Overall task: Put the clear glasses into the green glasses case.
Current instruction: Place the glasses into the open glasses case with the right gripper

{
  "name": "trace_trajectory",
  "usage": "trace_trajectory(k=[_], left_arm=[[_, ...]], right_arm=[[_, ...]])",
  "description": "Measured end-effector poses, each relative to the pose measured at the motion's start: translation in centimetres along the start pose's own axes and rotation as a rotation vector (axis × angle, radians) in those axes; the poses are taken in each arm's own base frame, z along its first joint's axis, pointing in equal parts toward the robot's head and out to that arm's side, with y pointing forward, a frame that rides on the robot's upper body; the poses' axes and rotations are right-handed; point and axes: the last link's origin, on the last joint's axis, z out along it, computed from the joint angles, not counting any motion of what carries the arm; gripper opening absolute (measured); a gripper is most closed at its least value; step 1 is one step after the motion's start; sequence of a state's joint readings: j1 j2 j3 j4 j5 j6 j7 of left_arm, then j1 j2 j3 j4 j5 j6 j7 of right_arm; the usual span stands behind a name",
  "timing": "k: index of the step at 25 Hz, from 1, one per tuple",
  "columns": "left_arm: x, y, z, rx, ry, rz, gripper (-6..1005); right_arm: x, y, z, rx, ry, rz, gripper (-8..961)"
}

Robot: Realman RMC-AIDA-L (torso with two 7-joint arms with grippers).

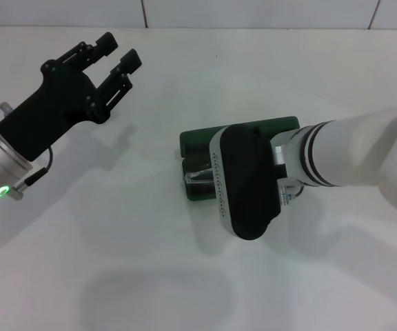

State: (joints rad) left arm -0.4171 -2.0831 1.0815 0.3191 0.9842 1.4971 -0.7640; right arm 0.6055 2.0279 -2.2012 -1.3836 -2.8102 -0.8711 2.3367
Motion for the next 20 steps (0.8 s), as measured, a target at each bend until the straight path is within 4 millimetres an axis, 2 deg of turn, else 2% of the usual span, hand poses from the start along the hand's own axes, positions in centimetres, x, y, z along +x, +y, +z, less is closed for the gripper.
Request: trace_trajectory(k=[20], left_arm=[[0.1,0.0,0.14,-0.008,0.0,0.007,485]], right_arm=[[0.7,-0.51,0.04,0.033,0.032,0.006,113]])
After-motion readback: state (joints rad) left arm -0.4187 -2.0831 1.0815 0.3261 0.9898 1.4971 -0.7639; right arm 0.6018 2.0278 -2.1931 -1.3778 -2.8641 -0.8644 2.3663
